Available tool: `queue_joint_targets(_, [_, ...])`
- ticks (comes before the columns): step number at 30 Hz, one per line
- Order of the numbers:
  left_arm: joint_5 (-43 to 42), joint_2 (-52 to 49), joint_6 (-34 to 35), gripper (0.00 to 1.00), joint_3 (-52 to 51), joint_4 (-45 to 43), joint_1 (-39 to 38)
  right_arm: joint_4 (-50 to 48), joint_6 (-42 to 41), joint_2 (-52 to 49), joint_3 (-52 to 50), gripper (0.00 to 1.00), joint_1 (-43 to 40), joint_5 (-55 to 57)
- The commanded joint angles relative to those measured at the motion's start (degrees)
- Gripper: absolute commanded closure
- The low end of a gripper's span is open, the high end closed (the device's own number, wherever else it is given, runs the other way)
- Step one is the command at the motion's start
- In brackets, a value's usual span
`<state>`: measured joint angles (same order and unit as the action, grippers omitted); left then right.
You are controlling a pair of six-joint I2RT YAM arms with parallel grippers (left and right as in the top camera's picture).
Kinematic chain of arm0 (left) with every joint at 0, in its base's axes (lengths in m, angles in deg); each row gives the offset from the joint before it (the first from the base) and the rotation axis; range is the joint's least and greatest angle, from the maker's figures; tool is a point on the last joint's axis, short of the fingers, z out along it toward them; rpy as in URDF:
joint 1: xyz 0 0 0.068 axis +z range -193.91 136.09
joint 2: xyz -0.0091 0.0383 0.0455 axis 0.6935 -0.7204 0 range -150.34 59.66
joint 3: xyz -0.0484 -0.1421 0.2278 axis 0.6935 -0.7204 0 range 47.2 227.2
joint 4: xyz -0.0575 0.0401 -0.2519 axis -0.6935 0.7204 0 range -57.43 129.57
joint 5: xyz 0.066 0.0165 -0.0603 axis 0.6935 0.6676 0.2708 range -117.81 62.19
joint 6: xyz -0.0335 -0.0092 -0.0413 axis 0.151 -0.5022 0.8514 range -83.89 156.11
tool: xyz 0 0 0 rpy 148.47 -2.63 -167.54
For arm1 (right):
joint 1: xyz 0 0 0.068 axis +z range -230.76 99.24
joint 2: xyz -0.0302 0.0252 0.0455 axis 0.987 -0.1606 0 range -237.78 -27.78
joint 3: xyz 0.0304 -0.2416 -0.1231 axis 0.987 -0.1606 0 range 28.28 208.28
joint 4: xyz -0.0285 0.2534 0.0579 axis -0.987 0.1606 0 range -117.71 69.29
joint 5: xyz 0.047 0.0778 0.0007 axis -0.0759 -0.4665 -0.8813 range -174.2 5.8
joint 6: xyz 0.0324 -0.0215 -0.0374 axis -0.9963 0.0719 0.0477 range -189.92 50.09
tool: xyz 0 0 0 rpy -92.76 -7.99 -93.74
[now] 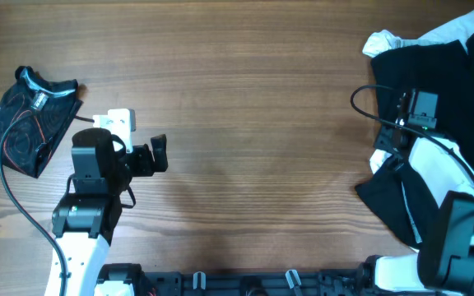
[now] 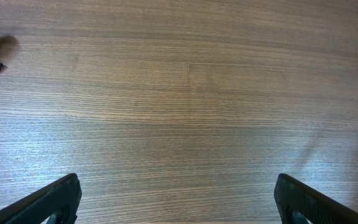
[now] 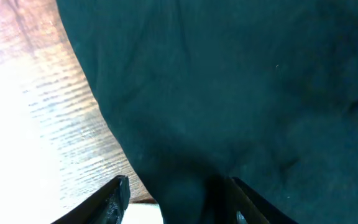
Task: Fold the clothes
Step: 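Reach the right gripper to the black garment on the right pile, then grasp the black garment with the right gripper and drag it leftward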
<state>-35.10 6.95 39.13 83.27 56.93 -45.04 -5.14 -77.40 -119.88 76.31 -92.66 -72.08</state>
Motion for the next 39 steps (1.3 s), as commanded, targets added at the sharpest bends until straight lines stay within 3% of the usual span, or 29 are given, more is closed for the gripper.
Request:
queue_joint_targets(1, [0.31, -0.17, -0.68, 0.00, 1.25, -0.28, -0.22, -0.07, -0.02, -1.86, -0.63, 0.44, -0.13, 1.22])
queue_joint_targets(3, [0.31, -0.17, -0.68, 0.00, 1.25, -0.28, -0.22, -0.48, -0.02, -1.86, -0.63, 0.52, -0.13, 1.22])
queue_joint_targets(6, [0.31, -0.17, -0.68, 0.00, 1.25, -0.28, -0.22, -0.50, -0.09, -1.86, -0.63, 0.88, -0.13, 1.44])
queue_joint_targets(7, [0.31, -0.17, -0.68, 0.00, 1.25, -0.28, -0.22, -0.55, -0.20, -1.86, -0.63, 0.96, -0.13, 1.42])
queue_joint_targets(13, [0.33, -0.17, -0.70, 0.00, 1.25, -0.48, -0.22, 1.88, 0.11, 0.68, 2.47, 0.96, -0.11, -1.70])
queue_joint_targets(15, [0.33, -0.17, -0.70, 0.00, 1.25, -1.20, -0.22, 4.28, 4.31, 4.79, 7.15, 0.96, -0.11, -10.60])
queue_joint_targets(19, [0.31, -0.20, -0.70, 0.00, 1.25, -1.60, -0.22, 7.10, 4.90, 11.56, 13.38, 0.96, 1.18, -26.27])
queue_joint_targets(27, [0.31, -0.20, -0.70, 0.00, 1.22, -1.62, -0.22, 9.77, 2.45, 5.25, 12.35, 0.96, 12.96, -26.43])
queue_joint_targets(29, [0.31, -0.20, -0.70, 0.00, 1.22, -1.64, -0.22, 5.57, -0.17, 2.23, 12.35, 0.96, 17.68, -29.20])
queue_joint_targets(34, [0.31, -0.24, -0.68, 0.00, 1.22, -2.75, -0.22, -18.71, -13.33, -2.14, 12.35, 0.93, 30.58, -34.47])
queue_joint_targets(37, [0.26, -0.24, -0.68, 0.00, 1.22, -3.61, -0.22, -27.87, -15.06, -3.06, 12.35, 0.86, 36.92, -32.92])
queue_joint_targets(39, [-1.49, -0.24, -0.68, 0.00, 1.22, -4.04, -0.22, -28.26, -13.62, -3.17, 12.35, 0.47, 40.35, -26.69])
